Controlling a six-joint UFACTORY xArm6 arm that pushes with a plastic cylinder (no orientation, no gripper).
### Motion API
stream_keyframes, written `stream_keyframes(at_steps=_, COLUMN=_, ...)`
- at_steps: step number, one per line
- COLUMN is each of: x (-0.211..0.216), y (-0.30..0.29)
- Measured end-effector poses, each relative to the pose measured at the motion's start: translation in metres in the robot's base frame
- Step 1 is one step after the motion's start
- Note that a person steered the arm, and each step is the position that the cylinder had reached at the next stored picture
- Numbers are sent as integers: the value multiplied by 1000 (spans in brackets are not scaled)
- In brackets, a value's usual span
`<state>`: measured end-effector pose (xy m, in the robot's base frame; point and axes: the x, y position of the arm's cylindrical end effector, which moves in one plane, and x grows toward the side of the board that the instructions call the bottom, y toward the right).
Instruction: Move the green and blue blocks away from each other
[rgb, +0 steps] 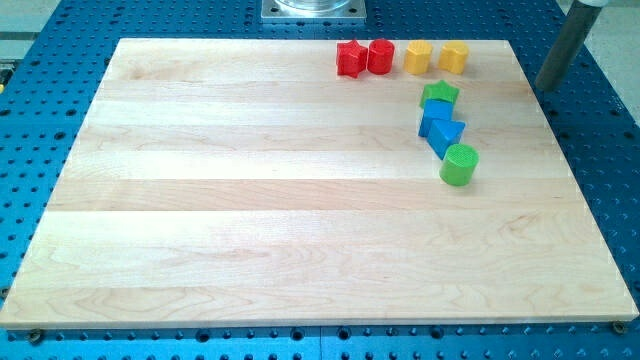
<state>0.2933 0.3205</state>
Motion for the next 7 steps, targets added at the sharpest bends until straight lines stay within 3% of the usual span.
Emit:
stream_keyframes(at_steps=3, x=31, y=-109)
stream_keyframes(at_steps=5, x=58, y=-231)
stream_keyframes(at_steps=7, x=76, y=-154)
